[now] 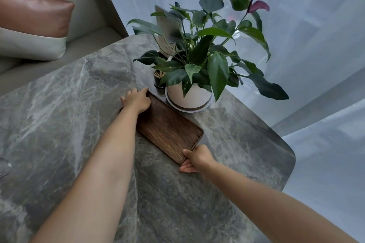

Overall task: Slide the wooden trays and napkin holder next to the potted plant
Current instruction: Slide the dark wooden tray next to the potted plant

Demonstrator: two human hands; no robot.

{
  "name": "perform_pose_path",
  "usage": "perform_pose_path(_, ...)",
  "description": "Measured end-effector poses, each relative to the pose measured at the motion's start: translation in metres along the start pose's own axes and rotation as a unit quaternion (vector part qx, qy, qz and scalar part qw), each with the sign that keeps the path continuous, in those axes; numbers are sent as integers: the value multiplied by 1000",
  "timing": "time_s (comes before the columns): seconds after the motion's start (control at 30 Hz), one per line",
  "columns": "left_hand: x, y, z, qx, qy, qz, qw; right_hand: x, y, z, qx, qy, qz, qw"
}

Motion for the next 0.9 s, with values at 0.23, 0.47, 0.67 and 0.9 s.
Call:
perform_pose_path(0.23, -7, 3, -1, -5, 18, -21, 1000, 1, -6, 4, -2, 6, 7, 1000)
perform_pose_path(0.47, 2, 0, -5, 11, 10, -47, 999, 9, -10, 5, 37, 11, 11, 999)
perform_pose_path(0.67, 27, -28, -8, -17, 46, -32, 998, 21, -27, 12, 213, 84, 119, 966)
perform_pose_path(0.9, 80, -86, -14, -50, 84, -20, 995, 55, -63, -2, 435, 187, 246, 846)
Point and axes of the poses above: each hand's wrist, its own x-axis away from the middle knuckle, its own z-axis out of the back of the hand, y = z × x, the point moved 4 cm from there along -x, towards the middle knuckle, and after that the axes turned 5 degrees about -x, right-handed, at the moved point
